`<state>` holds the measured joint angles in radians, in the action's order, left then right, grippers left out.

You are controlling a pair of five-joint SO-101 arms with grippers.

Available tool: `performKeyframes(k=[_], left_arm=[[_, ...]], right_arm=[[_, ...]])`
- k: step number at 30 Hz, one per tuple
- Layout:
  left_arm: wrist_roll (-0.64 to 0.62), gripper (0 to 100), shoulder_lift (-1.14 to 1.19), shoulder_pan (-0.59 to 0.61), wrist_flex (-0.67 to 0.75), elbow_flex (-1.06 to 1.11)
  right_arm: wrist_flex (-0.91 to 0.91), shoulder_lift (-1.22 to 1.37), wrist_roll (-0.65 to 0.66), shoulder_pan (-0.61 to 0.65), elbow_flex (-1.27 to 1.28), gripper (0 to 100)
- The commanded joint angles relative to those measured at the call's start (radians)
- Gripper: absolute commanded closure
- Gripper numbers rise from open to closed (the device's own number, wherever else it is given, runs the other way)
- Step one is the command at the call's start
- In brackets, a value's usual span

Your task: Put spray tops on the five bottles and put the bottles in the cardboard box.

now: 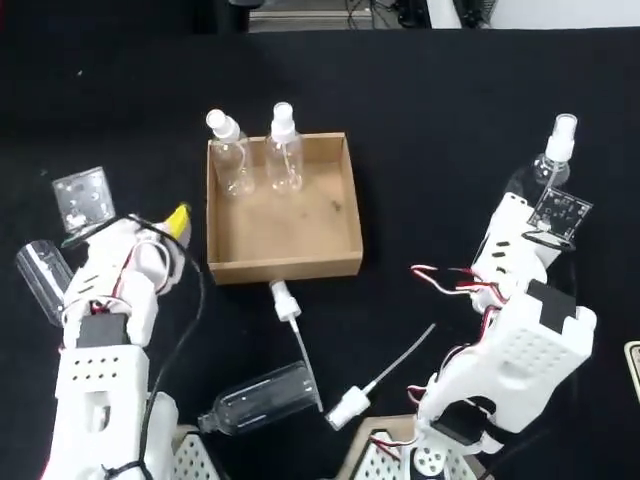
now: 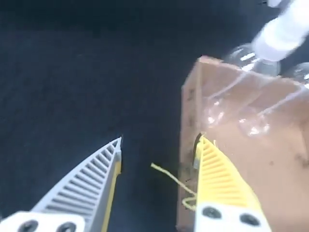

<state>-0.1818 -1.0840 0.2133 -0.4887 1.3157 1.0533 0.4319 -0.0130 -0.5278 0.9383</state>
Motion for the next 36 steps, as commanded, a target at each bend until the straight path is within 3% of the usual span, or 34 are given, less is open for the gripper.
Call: performKeyframes(k=[1,15,25,32,36], left_arm=[[-0.017,77,-0.012,0.064,0.017,0.005],[-0.017,77,-0.011,0.064,0.018,0.056],[-0.017,77,-0.011,0.064,0.021,0.064],[-0.017,77,-0.011,0.064,0.15,0.125],[-0.017,77,-0.011,0.064,0.152,0.128]], right_arm=[[0.038,-0.007,-0.009,-0.008,-0.038,98.6],[0.161,0.005,-0.009,-0.028,-0.081,98.8],[0.318,0.285,-0.008,-0.075,-0.214,98.7],[0.359,0.384,-0.005,-0.08,-0.226,98.4],[0.354,0.381,-0.009,-0.072,-0.225,88.1]])
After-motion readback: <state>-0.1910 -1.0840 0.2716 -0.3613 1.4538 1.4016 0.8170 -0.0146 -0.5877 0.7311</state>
